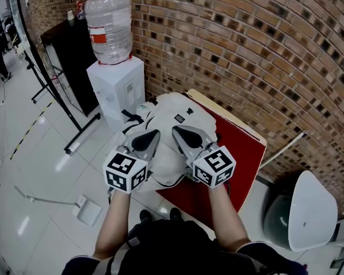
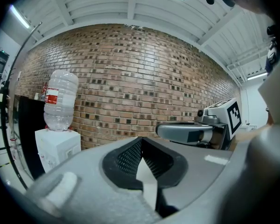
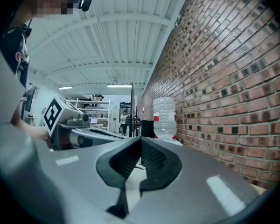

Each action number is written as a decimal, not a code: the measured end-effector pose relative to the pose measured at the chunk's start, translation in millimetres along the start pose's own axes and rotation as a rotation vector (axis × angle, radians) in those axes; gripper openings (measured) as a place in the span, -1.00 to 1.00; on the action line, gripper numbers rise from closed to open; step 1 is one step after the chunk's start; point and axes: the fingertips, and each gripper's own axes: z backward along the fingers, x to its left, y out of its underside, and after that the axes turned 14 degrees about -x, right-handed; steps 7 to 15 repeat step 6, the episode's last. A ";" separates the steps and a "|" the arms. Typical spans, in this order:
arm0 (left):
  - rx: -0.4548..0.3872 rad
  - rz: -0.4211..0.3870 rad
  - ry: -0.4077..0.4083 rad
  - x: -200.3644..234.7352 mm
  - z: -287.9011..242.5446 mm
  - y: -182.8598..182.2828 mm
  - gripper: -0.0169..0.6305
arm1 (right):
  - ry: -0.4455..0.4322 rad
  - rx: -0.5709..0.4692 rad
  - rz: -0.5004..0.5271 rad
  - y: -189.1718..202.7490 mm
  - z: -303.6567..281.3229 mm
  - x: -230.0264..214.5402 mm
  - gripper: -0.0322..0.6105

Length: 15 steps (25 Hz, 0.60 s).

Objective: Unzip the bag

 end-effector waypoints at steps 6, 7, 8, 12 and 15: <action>-0.003 0.009 0.000 -2.2 1.3 0.4 -0.94 | 0.000 0.002 0.006 -1.0 2.6 -0.5 -0.89; -0.003 0.009 0.000 -2.2 1.3 0.4 -0.94 | 0.000 0.002 0.006 -1.0 2.6 -0.5 -0.89; -0.003 0.009 0.000 -2.2 1.3 0.4 -0.94 | 0.000 0.002 0.006 -1.0 2.6 -0.5 -0.89; -0.003 0.009 0.000 -2.2 1.3 0.4 -0.94 | 0.000 0.002 0.006 -1.0 2.6 -0.5 -0.89; -0.003 0.009 0.000 -2.2 1.3 0.4 -0.94 | 0.000 0.002 0.006 -1.0 2.6 -0.5 -0.89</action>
